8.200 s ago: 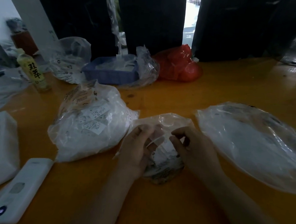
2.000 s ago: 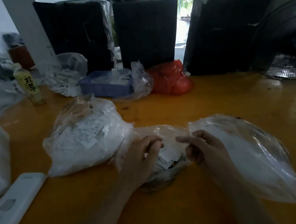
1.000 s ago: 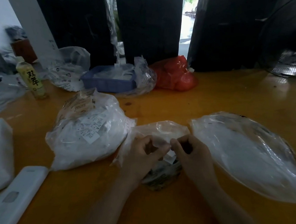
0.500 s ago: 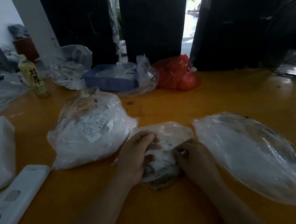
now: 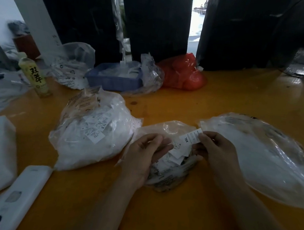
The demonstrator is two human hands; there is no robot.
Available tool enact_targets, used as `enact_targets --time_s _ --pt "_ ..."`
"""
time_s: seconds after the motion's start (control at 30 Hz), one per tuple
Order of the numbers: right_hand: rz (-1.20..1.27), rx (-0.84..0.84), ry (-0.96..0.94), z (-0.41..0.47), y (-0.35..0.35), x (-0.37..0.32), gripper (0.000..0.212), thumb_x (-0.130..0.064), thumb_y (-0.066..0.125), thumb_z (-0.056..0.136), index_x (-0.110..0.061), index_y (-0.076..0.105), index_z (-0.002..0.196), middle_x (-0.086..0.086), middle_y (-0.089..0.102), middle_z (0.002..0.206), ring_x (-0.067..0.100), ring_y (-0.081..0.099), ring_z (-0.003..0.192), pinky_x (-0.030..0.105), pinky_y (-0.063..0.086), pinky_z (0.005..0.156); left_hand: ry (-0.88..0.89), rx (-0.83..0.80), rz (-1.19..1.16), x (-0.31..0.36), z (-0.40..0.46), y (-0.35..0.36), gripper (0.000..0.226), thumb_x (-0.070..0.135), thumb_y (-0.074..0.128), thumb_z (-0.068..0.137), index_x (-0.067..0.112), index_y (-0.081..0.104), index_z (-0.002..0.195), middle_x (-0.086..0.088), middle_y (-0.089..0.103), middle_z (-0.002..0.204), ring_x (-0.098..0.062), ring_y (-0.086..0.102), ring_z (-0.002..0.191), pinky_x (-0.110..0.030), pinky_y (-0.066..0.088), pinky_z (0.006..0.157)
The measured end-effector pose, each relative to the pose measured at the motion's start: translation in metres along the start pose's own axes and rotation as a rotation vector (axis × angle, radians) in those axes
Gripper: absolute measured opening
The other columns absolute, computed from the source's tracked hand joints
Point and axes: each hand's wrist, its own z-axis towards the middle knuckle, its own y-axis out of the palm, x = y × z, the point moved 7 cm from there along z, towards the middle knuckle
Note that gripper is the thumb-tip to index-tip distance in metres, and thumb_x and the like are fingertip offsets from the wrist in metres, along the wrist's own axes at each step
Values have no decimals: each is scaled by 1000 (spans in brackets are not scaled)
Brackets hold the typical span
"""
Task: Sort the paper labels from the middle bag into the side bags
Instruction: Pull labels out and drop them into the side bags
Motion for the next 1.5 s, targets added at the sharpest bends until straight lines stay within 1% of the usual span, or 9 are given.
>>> enact_targets --time_s 0.17,0.37,0.53,0.77,0.97,1.1,1.17,1.33,1.5 --pt "86 -29 -3 -3 3 -6 15 -12 54 102 -7 59 89 12 73 84 31 71 77 50 55 74 2 -14 45 -3 0 0 31 22 77 85 4 77 110 -21 77 114 -33 75 110 -29 62 87" --pt "70 -60 -60 -2 5 -8 5 -16 61 100 -11 61 103 14 76 86 33 75 81 43 61 74 -13 -45 22 -4 0 0 33 18 75 86 2 75 115 -22 77 115 -33 76 109 -27 62 86" --pt "46 -103 -107 0 5 -6 19 -12 67 95 -16 63 113 10 77 94 26 75 90 33 61 80 2 -49 50 -3 -1 1 25 23 78 84 10 80 105 -21 78 113 -33 76 107 -27 61 87" --pt "-16 -127 -148 -3 8 -10 16 -21 72 89 -12 70 102 4 77 95 21 75 90 30 62 80 26 -103 127 -2 -3 6 28 31 82 85 16 82 108 -16 78 115 -30 75 111 -27 61 91" --pt "-122 -170 -248 -11 14 -19 15 -44 73 81 -33 70 90 0 77 91 17 74 88 35 59 76 57 -158 206 -1 -6 13 28 32 81 85 17 83 109 -13 78 116 -29 75 112 -28 60 93" --pt "-184 -153 -317 -13 17 -23 15 -47 71 82 -35 67 90 6 74 85 34 70 83 52 57 70 55 -174 252 -2 -8 14 25 26 76 90 14 82 111 -12 79 114 -29 76 111 -27 60 93" --pt "-218 -149 -335 -13 17 -23 15 -46 70 83 -34 67 91 3 74 85 31 70 81 48 57 69 51 -187 273 -3 -9 15 24 26 76 90 15 82 110 -12 79 113 -29 76 110 -28 60 93" --pt "-303 -154 -382 -10 19 -22 8 -23 72 90 -25 67 95 -14 73 88 3 69 78 15 51 63 20 -182 253 -5 -10 15 19 26 77 89 18 82 106 -13 80 112 -30 76 108 -30 61 93" --pt "-418 -143 -420 -11 18 -25 16 -22 73 91 -35 65 91 -22 71 92 1 69 87 17 55 71 40 -120 261 -1 -10 11 15 30 78 90 28 84 103 -11 81 108 -29 78 103 -29 63 85"
